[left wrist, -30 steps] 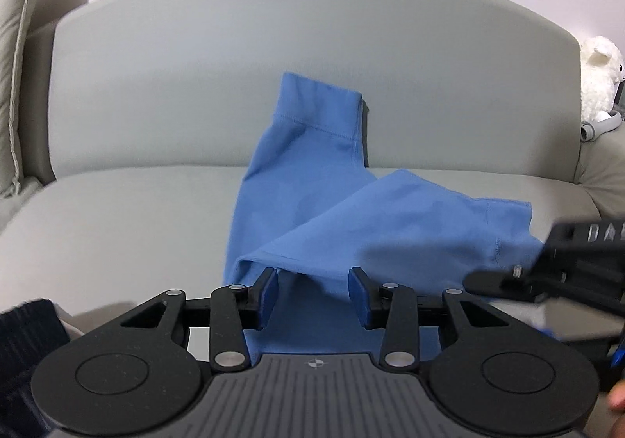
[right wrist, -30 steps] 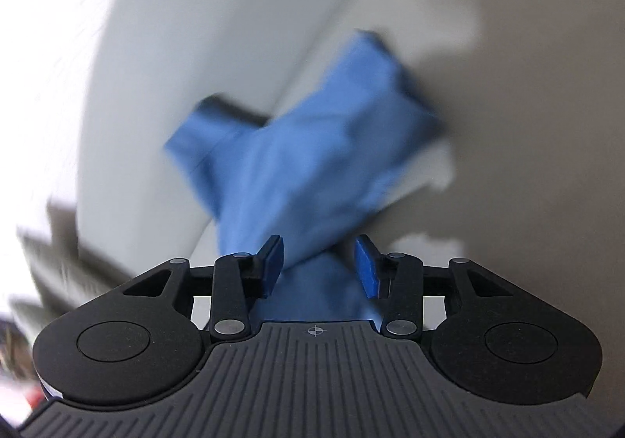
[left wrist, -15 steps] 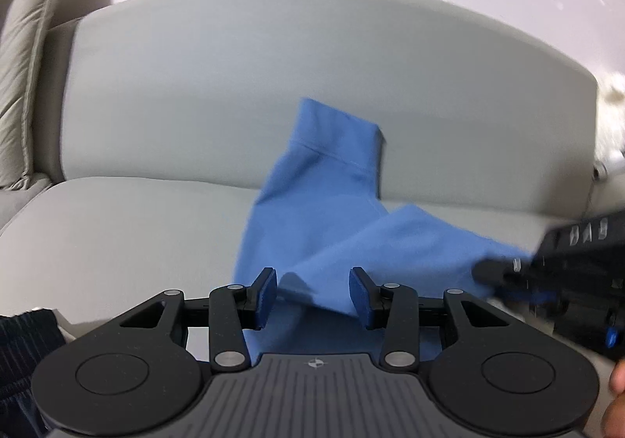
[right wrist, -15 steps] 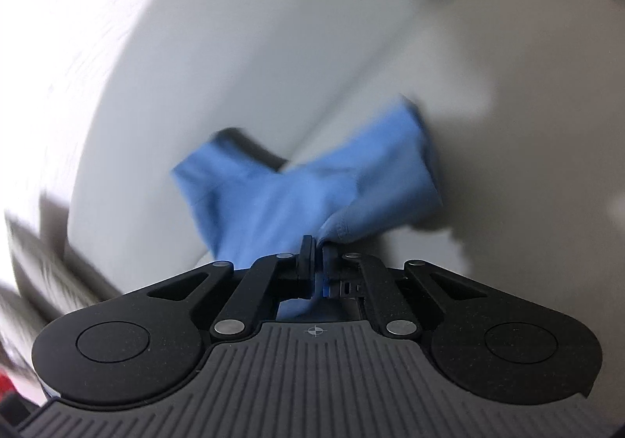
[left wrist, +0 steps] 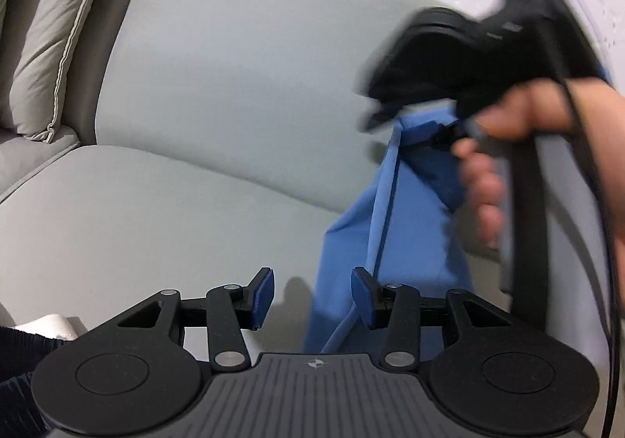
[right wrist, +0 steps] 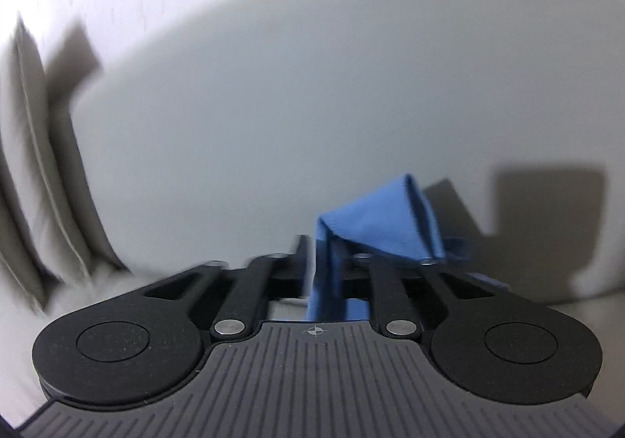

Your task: Fold clothes

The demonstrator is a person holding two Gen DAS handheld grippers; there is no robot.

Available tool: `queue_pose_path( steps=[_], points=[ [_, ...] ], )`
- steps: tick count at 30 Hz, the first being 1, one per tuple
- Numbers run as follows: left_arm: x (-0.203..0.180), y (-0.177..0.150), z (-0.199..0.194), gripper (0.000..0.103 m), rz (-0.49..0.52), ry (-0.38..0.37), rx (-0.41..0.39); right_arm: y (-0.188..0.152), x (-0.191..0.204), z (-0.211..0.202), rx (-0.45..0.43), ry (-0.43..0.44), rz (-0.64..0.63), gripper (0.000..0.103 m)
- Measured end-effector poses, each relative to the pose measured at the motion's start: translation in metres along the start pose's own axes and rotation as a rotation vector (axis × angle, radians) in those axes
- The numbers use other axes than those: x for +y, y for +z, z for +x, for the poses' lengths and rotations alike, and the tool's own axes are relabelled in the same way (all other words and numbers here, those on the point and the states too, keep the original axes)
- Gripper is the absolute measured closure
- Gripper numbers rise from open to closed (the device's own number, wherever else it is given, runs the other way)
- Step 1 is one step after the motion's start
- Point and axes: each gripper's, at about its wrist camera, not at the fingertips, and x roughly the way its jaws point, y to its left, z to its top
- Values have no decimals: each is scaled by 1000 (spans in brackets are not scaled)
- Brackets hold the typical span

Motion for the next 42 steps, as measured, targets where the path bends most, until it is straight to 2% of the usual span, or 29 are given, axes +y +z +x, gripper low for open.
queue_pose_path(
  steps=[1, 3, 6, 7, 8, 9, 10, 12, 14, 16, 18, 20, 23, 25, 27, 30, 32, 33, 38, 40, 42],
  points=[
    [0, -1, 3, 60, 13, 40, 21, -2, 4, -1, -1, -3, -20, 52],
    [4, -1, 3, 60, 4, 73, 30, -6, 8, -10, -11, 4, -59, 44],
    [9, 0, 0, 60, -12, 120, 30, -11, 7, -38, -50, 27, -88, 39],
    [12, 2, -2, 61, -21, 167, 27, -12, 2, -50, -63, 34, -83, 36],
    [14, 2, -3, 61, -25, 183, 23, -15, -4, -65, -79, 41, -75, 34],
    [18, 3, -8, 61, -41, 185, 10, -17, -9, -73, -86, 43, -68, 34],
    [20, 3, -11, 62, -55, 146, -6, -20, -16, -78, -88, 40, -55, 34],
    [23, 3, -16, 63, -81, 54, -30, -26, -29, -84, -83, 33, -35, 42],
    [22, 3, -15, 64, -100, -11, -21, -34, -35, -73, -1, 33, -55, 83],
    [20, 0, -13, 64, -115, -98, 4, -47, -39, -67, 55, 32, -52, 88],
    [13, -5, -7, 64, -93, -118, 49, -54, -37, -60, 70, 4, -68, 88],
    [11, -9, -2, 65, -83, -102, 83, -57, -38, -45, 88, -6, -67, 88],
    [9, -14, -1, 65, -47, -38, 78, -64, -36, -13, 141, -21, -63, 90],
    [8, -13, -5, 65, -36, 14, 48, -66, -29, 0, 92, -51, -108, 91],
    [9, -14, -7, 65, -28, 38, 39, -66, -24, 5, 61, -84, -149, 90],
    [13, -11, -14, 65, -43, 57, 37, -58, -26, 7, 97, -78, -115, 84],
    [13, -10, -17, 64, -45, 65, 37, -58, -30, -16, 104, -44, -99, 62],
    [14, -10, -19, 64, -47, 66, 38, -61, -32, -29, 98, -43, -106, 60],
    [4, -4, -37, 62, -27, 28, 24, -76, -50, -95, 136, -39, -85, 58],
    [-4, -6, -57, 59, 20, 7, 5, -86, -56, -123, 169, -39, -68, 58],
    [-8, -14, -81, 58, 62, -23, 22, -95, -60, -144, 198, -39, -57, 57]
  ],
)
